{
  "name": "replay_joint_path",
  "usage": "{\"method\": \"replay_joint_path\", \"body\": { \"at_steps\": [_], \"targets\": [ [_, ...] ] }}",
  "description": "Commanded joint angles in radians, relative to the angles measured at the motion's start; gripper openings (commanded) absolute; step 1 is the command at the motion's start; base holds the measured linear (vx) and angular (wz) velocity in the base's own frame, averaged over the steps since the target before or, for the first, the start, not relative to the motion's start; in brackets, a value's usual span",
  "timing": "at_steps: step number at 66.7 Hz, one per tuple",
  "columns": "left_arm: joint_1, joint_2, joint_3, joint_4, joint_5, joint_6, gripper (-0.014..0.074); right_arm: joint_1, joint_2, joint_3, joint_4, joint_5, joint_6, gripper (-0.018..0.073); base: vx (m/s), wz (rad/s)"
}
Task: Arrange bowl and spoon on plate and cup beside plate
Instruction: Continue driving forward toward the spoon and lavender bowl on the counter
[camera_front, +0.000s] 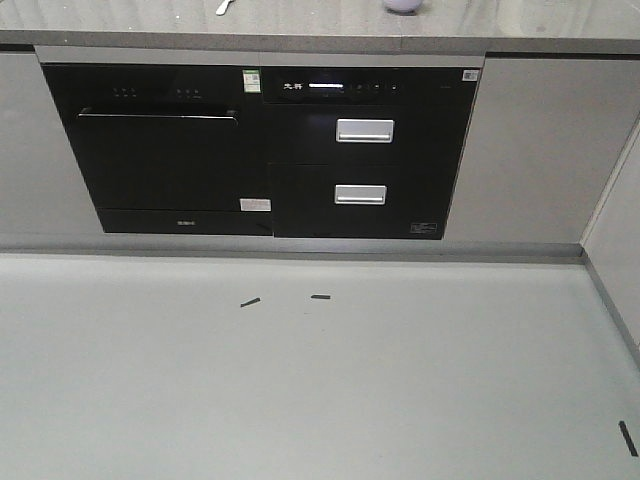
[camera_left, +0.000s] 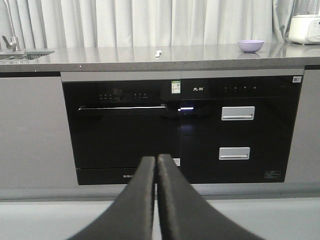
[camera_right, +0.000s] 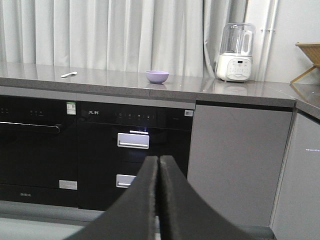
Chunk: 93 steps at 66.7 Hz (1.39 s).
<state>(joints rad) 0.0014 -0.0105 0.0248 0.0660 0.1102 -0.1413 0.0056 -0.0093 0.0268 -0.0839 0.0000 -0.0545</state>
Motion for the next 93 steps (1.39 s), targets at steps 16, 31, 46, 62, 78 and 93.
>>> {"method": "replay_joint_path", "body": {
  "at_steps": [16, 31, 46, 62, 78, 93],
  "targets": [
    [0.0, 0.002, 0.031, 0.001, -0.07, -0.01, -0.0006, 0.002, -0.013, 0.017, -0.004, -0.077, -0.006, -0.0005, 0.05, 0.04],
    [0.0, 0.002, 0.031, 0.001, -0.07, -0.01, -0.0006, 0.002, -0.013, 0.017, -0.004, -0.077, -0.006, -0.0005, 0.05, 0.02],
    [0.0, 0.002, 0.031, 0.001, -0.07, -0.01, -0.0006, 0.002, -0.013, 0.017, -0.004, -0.077, -0.006, -0.0005, 0.04, 0.0],
    [0.0, 0.002, 0.031, 0.001, -0.07, -0.01, -0.0006, 0.002, -0.013, 0.017, -0.004, -0.077, -0.006, -0.0005, 0.04, 0.0],
    [0.0, 0.002, 0.031, 0.001, -0.07, -0.01, -0.0006, 0.002, -0.013, 0.017, -0.004, -0.077, -0.006, -0.0005, 0.05, -0.02],
    [0.0, 0.002, 0.031, 0.001, -0.07, -0.01, -0.0006, 0.002, -0.013, 0.017, -0.004, -0.077, -0.006, -0.0005, 0.07, -0.03]
  ]
}}
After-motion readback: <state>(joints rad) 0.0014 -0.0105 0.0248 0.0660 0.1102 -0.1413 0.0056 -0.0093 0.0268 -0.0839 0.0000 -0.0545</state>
